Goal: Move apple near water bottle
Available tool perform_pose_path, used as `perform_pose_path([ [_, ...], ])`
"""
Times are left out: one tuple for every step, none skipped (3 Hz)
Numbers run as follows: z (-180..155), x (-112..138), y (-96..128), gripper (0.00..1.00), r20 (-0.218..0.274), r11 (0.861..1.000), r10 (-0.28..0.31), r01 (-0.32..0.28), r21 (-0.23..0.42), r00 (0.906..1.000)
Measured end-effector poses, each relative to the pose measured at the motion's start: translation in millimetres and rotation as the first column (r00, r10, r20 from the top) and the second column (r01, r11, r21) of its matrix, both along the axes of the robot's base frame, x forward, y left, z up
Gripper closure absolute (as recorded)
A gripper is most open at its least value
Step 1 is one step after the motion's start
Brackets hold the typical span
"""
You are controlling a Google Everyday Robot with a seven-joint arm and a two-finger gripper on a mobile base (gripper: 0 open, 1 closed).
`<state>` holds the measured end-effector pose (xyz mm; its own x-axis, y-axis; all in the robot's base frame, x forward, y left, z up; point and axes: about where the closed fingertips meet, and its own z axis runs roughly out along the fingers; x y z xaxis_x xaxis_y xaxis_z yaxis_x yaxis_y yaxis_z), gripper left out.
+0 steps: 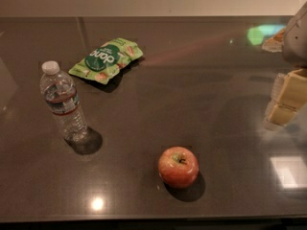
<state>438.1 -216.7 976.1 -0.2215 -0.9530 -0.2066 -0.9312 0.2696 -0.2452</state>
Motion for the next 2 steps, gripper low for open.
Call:
perform_pose_path([
  [0.0, 0.0, 0.0, 0.00, 0.000, 1.000, 0.000, 0.000, 0.000, 1.0000],
  [2.0, -0.7, 3.4, 0.00, 0.003, 1.000, 0.009, -0.009, -0.001, 1.0000],
])
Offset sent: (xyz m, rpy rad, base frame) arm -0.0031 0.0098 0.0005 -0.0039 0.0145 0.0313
